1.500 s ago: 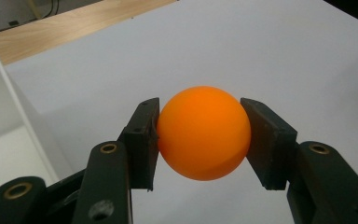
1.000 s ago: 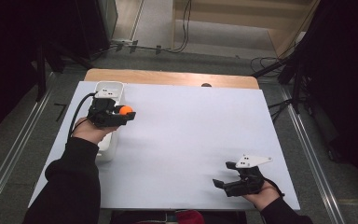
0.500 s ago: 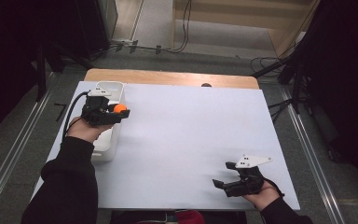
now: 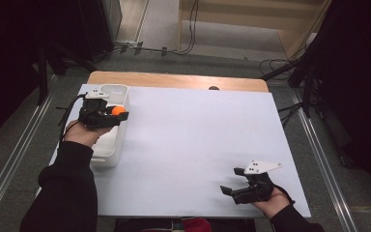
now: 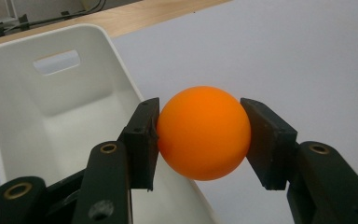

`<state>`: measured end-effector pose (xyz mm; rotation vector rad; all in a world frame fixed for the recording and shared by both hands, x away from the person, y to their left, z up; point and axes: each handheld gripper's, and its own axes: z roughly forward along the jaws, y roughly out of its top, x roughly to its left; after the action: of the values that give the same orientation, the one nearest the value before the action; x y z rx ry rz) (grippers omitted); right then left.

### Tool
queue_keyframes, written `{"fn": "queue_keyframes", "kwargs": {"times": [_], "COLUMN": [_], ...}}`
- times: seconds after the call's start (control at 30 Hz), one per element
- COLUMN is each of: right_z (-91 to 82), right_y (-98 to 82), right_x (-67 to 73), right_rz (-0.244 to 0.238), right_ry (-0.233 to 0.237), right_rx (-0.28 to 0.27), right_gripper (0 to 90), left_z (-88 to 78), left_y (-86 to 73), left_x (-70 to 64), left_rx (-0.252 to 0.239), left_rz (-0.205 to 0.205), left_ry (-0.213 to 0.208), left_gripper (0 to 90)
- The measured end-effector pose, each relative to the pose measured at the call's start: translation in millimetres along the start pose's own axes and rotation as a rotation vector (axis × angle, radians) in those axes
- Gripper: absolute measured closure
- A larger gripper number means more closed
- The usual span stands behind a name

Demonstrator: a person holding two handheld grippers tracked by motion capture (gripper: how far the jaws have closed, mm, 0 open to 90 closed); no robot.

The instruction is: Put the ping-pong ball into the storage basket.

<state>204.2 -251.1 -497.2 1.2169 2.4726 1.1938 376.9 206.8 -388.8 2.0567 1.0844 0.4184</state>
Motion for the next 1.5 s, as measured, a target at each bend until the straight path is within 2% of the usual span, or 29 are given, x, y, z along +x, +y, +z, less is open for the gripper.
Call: {"fn": "queue_keyframes", "kwargs": {"times": [0.5, 0.7, 0.93, 1.3, 1.5], "right_z": [-0.1, -0.1, 0.2, 0.6, 0.7], "right_y": [-0.1, -0.1, 0.0, -0.2, -0.2], "right_x": [0.0, 0.2, 0.1, 0.4, 0.5], "right_rz": [-0.002, -0.002, -0.005, -0.006, -0.006], "right_ry": [-0.001, -0.001, -0.002, 0.000, 0.003], "right_rx": [0.001, 0.001, 0.002, 0.001, 0.001], "right_gripper": [12.2, 12.2, 12.2, 12.2, 12.1], "left_z": [-8.4, -11.6, -12.6, -7.5, -2.3], "left_y": [-2.5, -4.1, -6.8, -10.2, -14.0], "left_x": [15.0, 21.7, 28.2, 31.3, 32.8], "left_rx": [0.004, 0.002, 0.005, 0.018, 0.022], "left_rz": [-0.015, -0.032, -0.044, -0.044, -0.058], "left_ry": [0.054, 0.076, 0.084, 0.092, 0.094], "left_gripper": [50.1, 50.1, 50.0, 50.0, 50.0]}}
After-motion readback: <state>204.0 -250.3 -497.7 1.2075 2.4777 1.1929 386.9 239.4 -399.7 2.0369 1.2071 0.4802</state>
